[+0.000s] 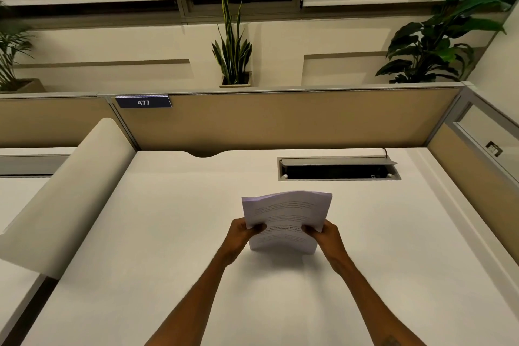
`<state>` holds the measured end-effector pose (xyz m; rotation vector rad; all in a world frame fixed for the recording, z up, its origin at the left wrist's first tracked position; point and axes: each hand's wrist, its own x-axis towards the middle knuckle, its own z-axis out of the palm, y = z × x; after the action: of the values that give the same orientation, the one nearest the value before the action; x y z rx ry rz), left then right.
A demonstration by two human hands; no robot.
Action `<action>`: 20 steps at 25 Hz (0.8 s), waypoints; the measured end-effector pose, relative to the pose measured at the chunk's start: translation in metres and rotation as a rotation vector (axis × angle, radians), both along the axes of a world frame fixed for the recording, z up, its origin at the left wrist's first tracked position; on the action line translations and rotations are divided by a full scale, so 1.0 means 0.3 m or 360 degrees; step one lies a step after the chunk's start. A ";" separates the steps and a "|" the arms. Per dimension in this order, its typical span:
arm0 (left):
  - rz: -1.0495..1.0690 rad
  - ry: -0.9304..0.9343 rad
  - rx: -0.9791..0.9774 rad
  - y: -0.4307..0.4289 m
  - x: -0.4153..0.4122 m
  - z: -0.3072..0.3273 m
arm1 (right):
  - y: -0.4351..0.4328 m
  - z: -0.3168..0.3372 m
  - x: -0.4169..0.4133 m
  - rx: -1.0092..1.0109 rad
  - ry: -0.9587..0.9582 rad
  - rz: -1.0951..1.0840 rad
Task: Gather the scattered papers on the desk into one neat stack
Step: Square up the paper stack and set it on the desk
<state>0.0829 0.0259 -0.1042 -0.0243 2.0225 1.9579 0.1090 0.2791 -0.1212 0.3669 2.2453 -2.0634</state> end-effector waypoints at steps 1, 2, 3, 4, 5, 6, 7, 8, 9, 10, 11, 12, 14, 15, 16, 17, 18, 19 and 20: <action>0.0010 -0.0002 0.0016 0.007 0.001 0.004 | 0.001 0.006 -0.005 0.0008 0.0005 0.0000; 0.0016 -0.0001 0.0023 0.014 0.003 0.009 | 0.001 0.008 -0.009 0.0009 0.0010 -0.0002; 0.0018 0.0003 0.0020 0.022 0.005 0.012 | 0.001 0.008 -0.009 0.0006 0.0012 -0.0010; 0.0021 0.0010 0.0013 0.029 0.006 0.012 | 0.002 0.008 -0.006 0.0001 0.0009 -0.0022; 0.0031 0.0018 0.0008 0.034 0.006 0.011 | 0.003 0.007 -0.003 -0.0005 0.0005 -0.0030; 0.0048 0.0026 0.0006 0.036 0.006 0.009 | 0.002 0.006 -0.002 -0.0015 0.0004 -0.0031; 0.0069 0.0032 0.0008 0.037 0.007 0.009 | 0.002 0.007 -0.001 -0.0021 0.0007 -0.0024; 0.0086 0.0036 0.0005 0.037 0.007 0.007 | 0.003 0.011 0.000 -0.0021 0.0008 -0.0012; 0.0091 0.0043 -0.0003 0.036 0.006 0.006 | 0.004 0.015 -0.001 -0.0017 0.0011 -0.0001; 0.0081 0.0058 -0.0017 0.033 0.005 0.005 | 0.005 0.018 -0.004 -0.0014 0.0019 0.0005; 0.0063 0.0076 -0.0026 0.031 0.004 0.005 | 0.006 0.017 -0.005 -0.0011 0.0028 0.0009; 0.0048 0.0091 -0.0031 0.029 0.004 0.004 | 0.006 0.013 -0.004 -0.0011 0.0032 0.0012; 0.0038 0.0087 -0.0039 0.027 0.006 -0.005 | 0.003 -0.002 0.004 -0.0008 0.0023 0.0026; 0.0037 0.0073 -0.0044 0.026 0.010 -0.012 | 0.002 -0.014 0.010 -0.0006 0.0017 0.0033; 0.0036 0.0060 -0.0054 0.025 0.015 -0.021 | 0.001 -0.027 0.017 -0.0006 0.0013 0.0037; 0.0037 0.0056 -0.0068 0.025 0.020 -0.032 | 0.002 -0.036 0.022 -0.0002 0.0011 0.0038; 0.0039 0.0056 -0.0084 0.023 0.023 -0.043 | 0.005 -0.044 0.024 0.0008 0.0002 0.0038; 0.0044 0.0052 -0.0101 0.022 0.024 -0.051 | 0.008 -0.053 0.024 0.0021 -0.0014 0.0036; 0.0050 0.0051 -0.0113 0.019 0.025 -0.059 | 0.012 -0.063 0.024 0.0034 -0.0032 0.0028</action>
<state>0.0903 0.0315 -0.1219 -0.0417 2.1239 1.9158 0.1161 0.2826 -0.1400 0.3666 2.2530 -2.0194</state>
